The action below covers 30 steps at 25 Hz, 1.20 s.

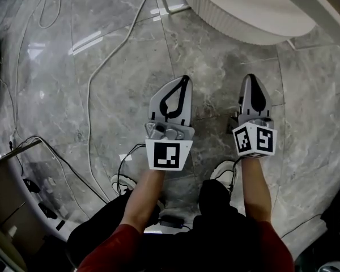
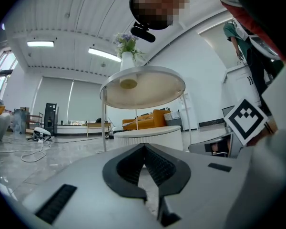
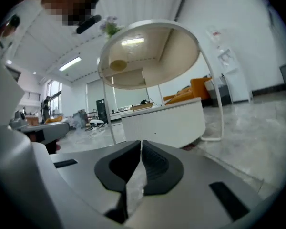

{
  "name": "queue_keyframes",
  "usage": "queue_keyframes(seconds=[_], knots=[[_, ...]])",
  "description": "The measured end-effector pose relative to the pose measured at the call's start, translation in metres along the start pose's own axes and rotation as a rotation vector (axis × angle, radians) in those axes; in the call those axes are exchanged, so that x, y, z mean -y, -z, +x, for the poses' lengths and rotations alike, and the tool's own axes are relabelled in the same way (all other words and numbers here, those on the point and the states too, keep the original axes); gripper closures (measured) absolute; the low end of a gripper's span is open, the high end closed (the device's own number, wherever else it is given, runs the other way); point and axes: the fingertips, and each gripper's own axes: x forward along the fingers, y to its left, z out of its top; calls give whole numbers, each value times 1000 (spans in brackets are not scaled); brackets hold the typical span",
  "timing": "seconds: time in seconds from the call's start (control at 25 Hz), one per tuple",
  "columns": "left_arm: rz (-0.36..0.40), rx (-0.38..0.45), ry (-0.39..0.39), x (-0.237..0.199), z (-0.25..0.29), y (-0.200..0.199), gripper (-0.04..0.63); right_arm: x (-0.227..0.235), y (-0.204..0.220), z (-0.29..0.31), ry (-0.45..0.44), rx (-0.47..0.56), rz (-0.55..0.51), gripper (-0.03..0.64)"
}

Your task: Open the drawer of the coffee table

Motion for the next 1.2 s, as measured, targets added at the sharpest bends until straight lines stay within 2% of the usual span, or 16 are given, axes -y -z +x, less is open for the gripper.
queue_keyframes(seconds=[0.16,0.2,0.28,0.36,0.44,0.6,0.72,0.96,1.2], knots=[[0,-12,6,8,6,4,581,28,22,23,12,-40,362,591],[0,-17,8,9,7,6,581,31,24,31,-14,-38,458,581],[-4,-35,10,12,10,12,581,30,20,49,-119,10,628,526],[-12,-55,11,14,13,19,581,38,22,63,-170,49,735,491],[-14,-77,14,16,15,23,581,51,28,74,-201,77,783,465],[3,-105,29,19,18,28,581,71,43,91,-221,136,942,365],[0,-121,34,21,20,33,581,77,44,103,-242,194,1036,339],[-1,-148,39,25,23,41,581,70,31,114,-340,274,1058,337],[-4,-157,50,30,19,45,581,71,31,113,-329,297,1088,348]])
